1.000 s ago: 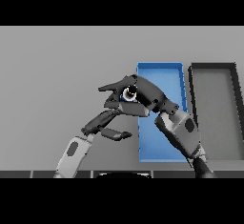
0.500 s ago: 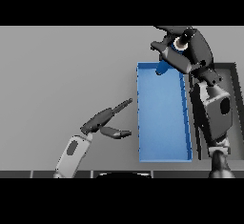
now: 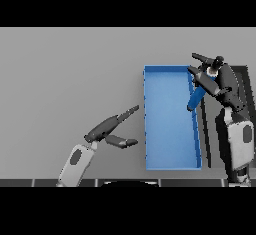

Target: Pick up the blue pipe and place it into the blue bin.

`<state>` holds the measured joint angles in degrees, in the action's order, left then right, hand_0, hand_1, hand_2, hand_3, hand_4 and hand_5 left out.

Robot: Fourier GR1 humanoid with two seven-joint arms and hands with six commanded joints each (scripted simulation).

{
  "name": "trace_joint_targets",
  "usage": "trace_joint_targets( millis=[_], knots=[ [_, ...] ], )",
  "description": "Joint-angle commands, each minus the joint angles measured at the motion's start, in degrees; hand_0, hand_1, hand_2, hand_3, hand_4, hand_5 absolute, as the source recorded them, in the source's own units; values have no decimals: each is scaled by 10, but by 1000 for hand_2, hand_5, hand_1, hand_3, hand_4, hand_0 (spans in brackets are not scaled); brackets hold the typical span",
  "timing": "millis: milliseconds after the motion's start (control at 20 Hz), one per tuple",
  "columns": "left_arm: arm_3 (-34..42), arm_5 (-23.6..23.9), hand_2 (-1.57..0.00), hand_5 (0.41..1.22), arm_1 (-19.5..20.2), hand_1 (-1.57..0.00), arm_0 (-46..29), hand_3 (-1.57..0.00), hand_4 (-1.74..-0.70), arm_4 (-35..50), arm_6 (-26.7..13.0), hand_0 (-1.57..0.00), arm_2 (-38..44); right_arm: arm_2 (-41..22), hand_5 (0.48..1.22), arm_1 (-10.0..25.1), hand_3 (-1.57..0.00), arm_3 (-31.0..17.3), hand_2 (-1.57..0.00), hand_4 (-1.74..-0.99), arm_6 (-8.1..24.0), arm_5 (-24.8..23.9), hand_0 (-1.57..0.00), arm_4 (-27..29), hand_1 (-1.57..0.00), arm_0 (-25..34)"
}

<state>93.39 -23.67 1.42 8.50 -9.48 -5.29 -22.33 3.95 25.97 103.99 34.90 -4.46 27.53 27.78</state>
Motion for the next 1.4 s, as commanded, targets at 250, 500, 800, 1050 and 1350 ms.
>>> trace_joint_targets(
  millis=[250,500,800,1050,1350],
  knots=[
    [9,5,1,427,0,1,-12,1,-882,-3,-4,1,-5,-72,1221,33,-1571,38,-1571,-1741,0,-108,-1571,-8,-1571,-133],
    [14,3,1,420,6,1,-15,1,-886,-1,1,1,-4,-188,1221,124,-1127,30,-1571,-1741,0,-240,-1571,22,-1571,-178],
    [13,1,1,422,5,1,-6,1,-878,2,-9,1,-1,-344,1221,239,-504,-31,-856,-1503,1,-349,-937,136,-855,-127],
    [18,0,1,429,-3,1,-9,1,-881,5,-18,1,-7,-477,1084,314,-164,-56,-280,-1175,-3,-314,-306,192,-279,-40],
    [22,1,1,427,3,1,-17,1,-885,0,-14,1,-8,-560,846,339,-42,-70,-73,-1063,1,-290,-80,200,-73,15]
  ],
)
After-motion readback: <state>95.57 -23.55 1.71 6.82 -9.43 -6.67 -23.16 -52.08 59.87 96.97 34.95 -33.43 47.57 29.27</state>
